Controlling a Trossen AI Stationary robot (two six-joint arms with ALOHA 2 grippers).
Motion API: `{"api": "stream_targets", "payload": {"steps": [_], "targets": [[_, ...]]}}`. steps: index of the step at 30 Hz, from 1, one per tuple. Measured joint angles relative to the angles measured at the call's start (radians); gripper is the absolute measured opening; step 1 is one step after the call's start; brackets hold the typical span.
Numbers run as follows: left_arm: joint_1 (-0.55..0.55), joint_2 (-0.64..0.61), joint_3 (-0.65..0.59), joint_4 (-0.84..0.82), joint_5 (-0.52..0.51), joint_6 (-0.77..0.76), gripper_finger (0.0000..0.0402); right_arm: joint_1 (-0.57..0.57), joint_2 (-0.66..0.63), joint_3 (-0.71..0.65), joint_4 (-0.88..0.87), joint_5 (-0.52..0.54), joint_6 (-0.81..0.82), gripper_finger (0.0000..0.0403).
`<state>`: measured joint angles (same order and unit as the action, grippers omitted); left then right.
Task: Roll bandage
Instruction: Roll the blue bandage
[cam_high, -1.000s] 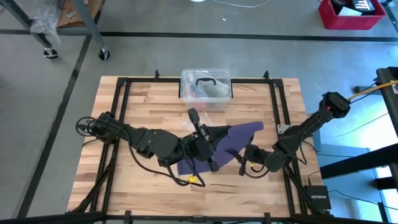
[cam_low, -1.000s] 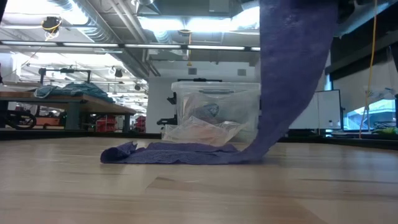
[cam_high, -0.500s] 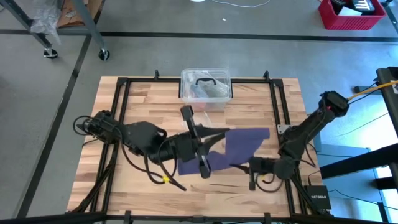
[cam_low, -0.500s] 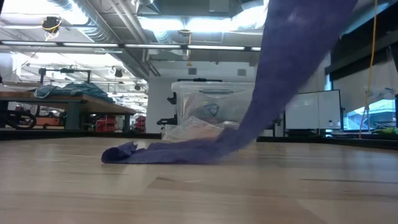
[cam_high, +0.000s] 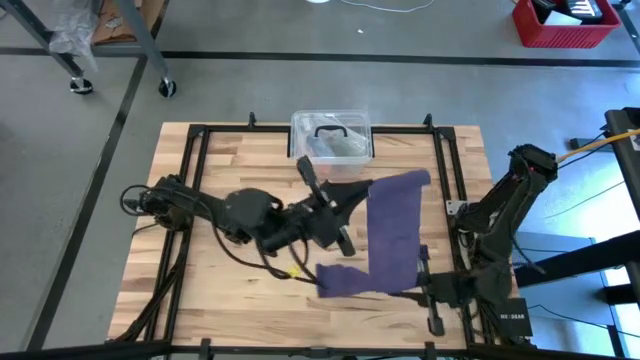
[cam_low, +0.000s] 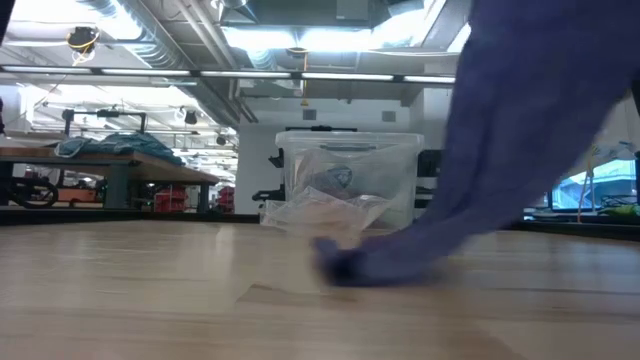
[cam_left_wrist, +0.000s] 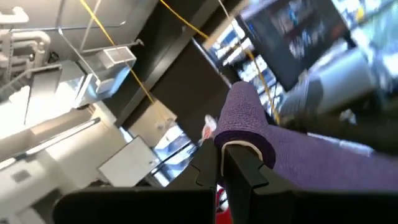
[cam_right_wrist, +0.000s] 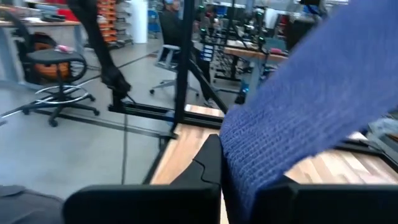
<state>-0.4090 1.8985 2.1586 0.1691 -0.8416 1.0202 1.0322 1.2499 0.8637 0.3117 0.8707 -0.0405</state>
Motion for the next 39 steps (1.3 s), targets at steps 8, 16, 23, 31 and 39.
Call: {"api": "stream_targets", "payload": {"steps": [8,16,23,31,39], "targets": [[-0.023,0.002,-0.151,-0.02,-0.066,0.085,0.0,0.07,0.039,0.2,-0.219,0.028,-0.021,0.0002],[-0.044,0.001,-0.332,0.043,-0.115,-0.002,0.0,0.075,0.122,0.411,-0.441,0.026,-0.028,0.0004],[-0.046,-0.006,-0.487,0.119,-0.14,-0.117,0.0,0.103,0.134,0.549,-0.525,0.071,-0.073,0.0004],[-0.056,-0.01,-0.628,0.132,-0.099,-0.337,0.0,0.105,0.131,0.74,-0.734,0.149,-0.091,0.0005],[-0.076,0.001,-0.694,0.169,0.018,-0.489,0.0,-0.015,0.093,0.812,-0.788,0.268,-0.096,0.0005]]}}
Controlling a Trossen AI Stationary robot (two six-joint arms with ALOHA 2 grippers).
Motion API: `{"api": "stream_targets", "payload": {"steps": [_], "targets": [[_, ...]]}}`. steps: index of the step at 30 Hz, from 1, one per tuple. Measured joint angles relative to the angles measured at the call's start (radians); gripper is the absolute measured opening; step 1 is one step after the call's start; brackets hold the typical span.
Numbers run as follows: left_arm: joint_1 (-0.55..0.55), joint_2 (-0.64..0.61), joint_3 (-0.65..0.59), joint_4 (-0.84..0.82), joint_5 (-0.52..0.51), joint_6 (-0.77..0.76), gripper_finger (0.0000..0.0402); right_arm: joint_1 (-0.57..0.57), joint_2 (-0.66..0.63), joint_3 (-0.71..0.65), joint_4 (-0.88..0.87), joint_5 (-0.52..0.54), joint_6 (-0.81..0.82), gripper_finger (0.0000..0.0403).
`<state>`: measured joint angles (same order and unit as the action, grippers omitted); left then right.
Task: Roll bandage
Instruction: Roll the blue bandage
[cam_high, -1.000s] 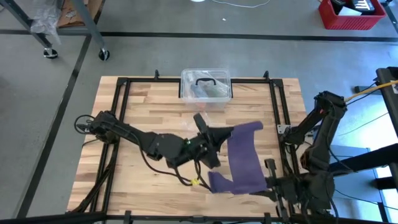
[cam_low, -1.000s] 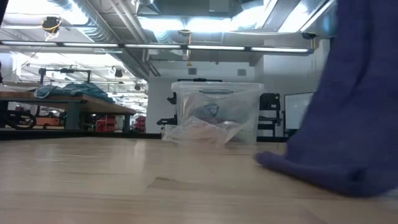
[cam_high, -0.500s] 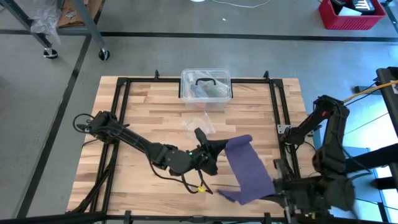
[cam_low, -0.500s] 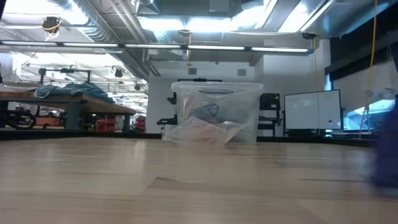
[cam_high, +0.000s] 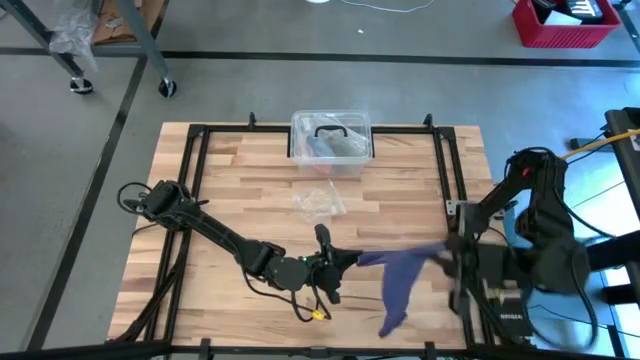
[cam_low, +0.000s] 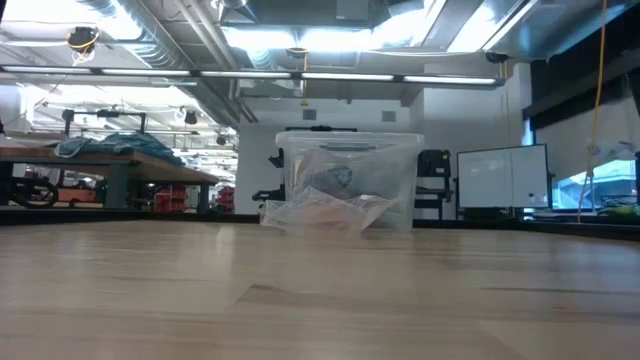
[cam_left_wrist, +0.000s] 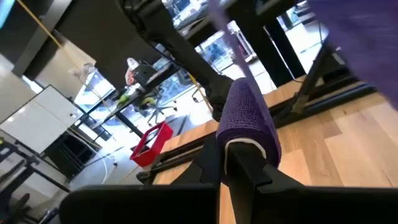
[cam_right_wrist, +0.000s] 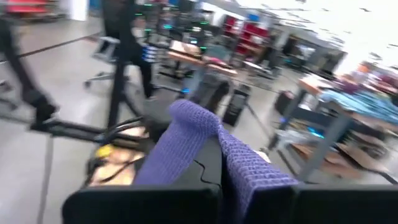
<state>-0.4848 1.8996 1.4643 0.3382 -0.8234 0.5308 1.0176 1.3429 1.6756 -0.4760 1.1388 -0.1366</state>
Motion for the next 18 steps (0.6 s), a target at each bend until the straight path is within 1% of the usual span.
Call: {"api": "stream_targets", "payload": {"steps": [2,4,10,16,18], "targets": [[-0.006,0.005,-0.001,0.006,0.0,0.0,0.0,-0.046,-0.017,0.0,0.0,0.041,0.011,0.0005],[-0.012,0.009,0.0,0.026,0.0,0.009,0.0,-0.084,-0.035,0.0,0.0,0.051,0.037,0.0005],[-0.01,0.011,0.0,0.032,-0.002,0.022,0.0,-0.219,-0.065,0.0,0.001,0.02,0.132,0.0005],[0.005,0.017,0.0,0.069,-0.001,0.054,0.0,-0.351,-0.069,-0.001,-0.006,0.019,0.141,0.0005],[0.015,0.017,0.0,0.068,0.002,0.056,0.0,-0.398,-0.069,-0.001,-0.04,0.003,0.143,0.0005]]}}
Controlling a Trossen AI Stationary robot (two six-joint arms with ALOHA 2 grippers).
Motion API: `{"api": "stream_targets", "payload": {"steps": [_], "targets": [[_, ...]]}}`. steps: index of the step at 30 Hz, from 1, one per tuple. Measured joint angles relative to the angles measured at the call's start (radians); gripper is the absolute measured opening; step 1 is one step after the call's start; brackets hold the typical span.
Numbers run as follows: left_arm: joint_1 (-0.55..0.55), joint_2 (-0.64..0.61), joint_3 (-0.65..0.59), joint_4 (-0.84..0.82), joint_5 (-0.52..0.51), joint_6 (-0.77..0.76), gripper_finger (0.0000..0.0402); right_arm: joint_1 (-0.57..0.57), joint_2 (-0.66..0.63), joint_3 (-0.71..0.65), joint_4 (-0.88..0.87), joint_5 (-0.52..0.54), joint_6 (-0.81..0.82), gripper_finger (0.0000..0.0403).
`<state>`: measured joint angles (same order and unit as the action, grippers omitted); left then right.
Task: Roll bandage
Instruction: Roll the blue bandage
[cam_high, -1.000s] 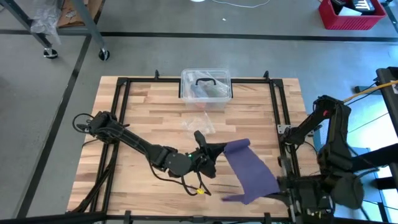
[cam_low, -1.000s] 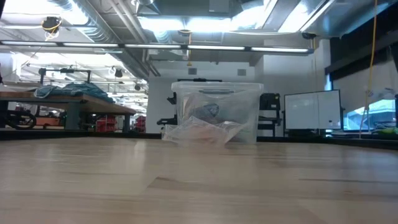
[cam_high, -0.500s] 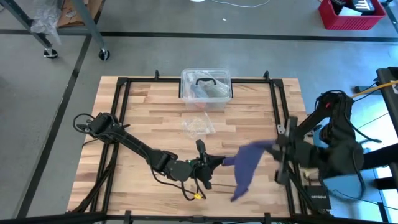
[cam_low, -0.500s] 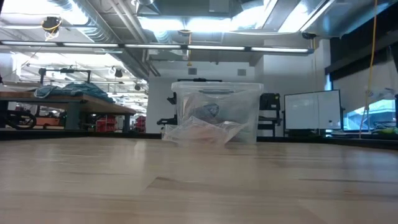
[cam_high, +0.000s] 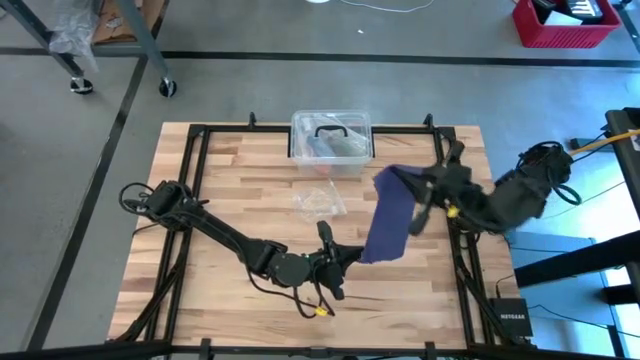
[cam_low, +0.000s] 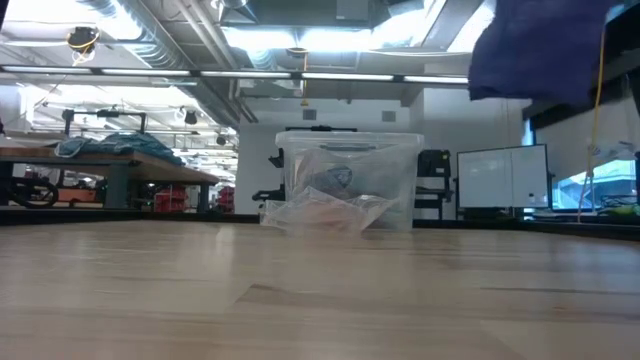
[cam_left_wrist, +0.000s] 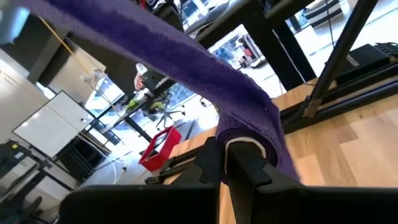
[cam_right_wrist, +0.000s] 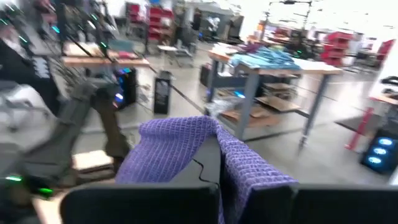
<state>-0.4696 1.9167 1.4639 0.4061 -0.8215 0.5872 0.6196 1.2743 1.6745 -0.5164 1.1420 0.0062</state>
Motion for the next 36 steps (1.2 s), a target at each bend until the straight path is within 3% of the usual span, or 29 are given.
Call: {"api": "stream_targets", "payload": {"steps": [3,6,13,17,21,26,32,36], "targets": [[0.01,0.0,0.0,-0.001,0.005,-0.004,0.0,-0.076,0.0,0.0,-0.106,-0.063,0.059,0.0006],[0.018,0.0,0.0,-0.008,0.006,-0.006,0.0,-0.17,0.003,0.0,-0.269,-0.201,0.183,0.0021],[0.019,0.001,0.0,-0.032,0.01,-0.032,0.0,-0.367,0.069,0.0,-0.576,-0.474,0.395,0.0138],[0.025,0.001,0.0,-0.069,0.01,-0.066,0.0,-0.429,0.124,0.0,-0.619,-0.627,0.408,0.0198],[0.037,0.002,-0.001,-0.117,0.011,-0.125,0.0,-0.459,0.162,0.0,-0.618,-0.792,0.407,0.0233],[0.046,0.002,-0.001,-0.139,0.009,-0.157,0.0,-0.466,0.164,0.0,-0.649,-0.978,0.429,0.0245],[0.047,0.002,-0.001,-0.138,0.01,-0.161,0.0,-0.463,0.123,0.0,-0.68,-0.976,0.468,0.0241],[0.045,0.002,-0.001,-0.138,0.009,-0.161,0.0,-0.455,0.085,0.0,-0.738,-1.029,0.506,0.0241]]}}
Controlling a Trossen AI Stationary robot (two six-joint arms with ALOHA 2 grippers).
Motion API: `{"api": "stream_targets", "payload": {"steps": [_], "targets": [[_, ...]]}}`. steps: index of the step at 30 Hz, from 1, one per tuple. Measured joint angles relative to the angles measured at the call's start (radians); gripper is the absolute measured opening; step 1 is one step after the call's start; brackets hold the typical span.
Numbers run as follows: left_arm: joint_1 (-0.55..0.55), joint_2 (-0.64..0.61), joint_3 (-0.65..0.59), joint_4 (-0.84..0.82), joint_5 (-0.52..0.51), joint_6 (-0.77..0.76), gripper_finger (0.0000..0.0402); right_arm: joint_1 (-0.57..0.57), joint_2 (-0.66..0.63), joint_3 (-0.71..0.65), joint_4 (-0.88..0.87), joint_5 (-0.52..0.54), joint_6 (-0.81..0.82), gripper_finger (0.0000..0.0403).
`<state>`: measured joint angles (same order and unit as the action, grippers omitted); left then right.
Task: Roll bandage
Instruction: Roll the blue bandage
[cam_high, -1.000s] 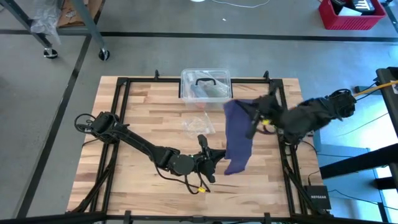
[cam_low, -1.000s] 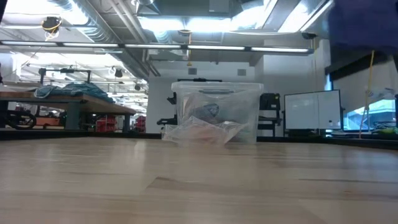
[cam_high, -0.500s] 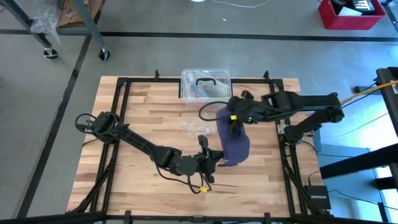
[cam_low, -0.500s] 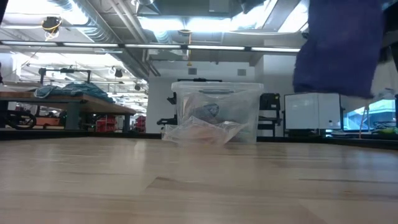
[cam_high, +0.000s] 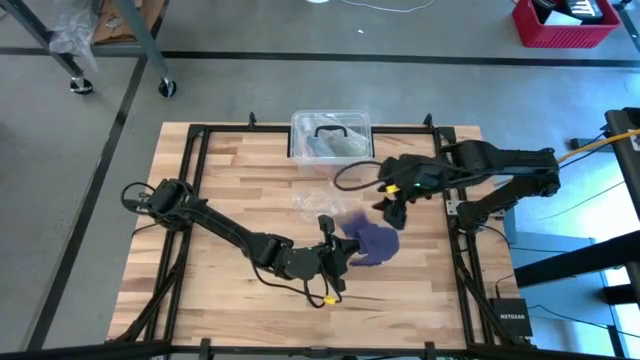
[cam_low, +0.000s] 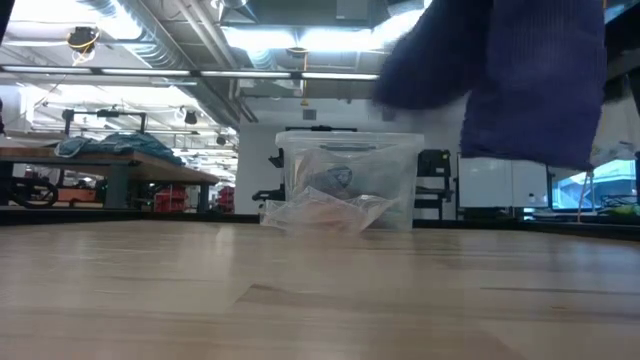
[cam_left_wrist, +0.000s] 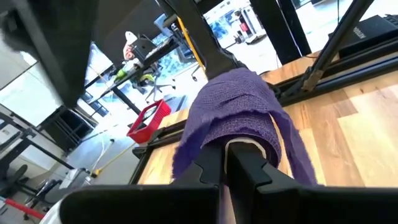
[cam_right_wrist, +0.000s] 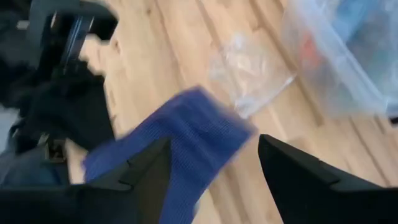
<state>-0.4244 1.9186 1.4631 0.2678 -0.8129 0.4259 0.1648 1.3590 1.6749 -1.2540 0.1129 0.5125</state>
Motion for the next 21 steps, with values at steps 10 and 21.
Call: {"api": "stream_targets", "payload": {"steps": [10,21], "targets": [[-0.016,0.0,0.0,0.031,-0.001,0.018,0.0001,0.385,-0.128,-0.141,-0.099,0.219,0.153,0.0241],[-0.043,0.0,0.0,0.155,0.001,0.073,0.0004,0.804,-0.327,-0.764,0.461,0.547,0.268,0.0241]]}}
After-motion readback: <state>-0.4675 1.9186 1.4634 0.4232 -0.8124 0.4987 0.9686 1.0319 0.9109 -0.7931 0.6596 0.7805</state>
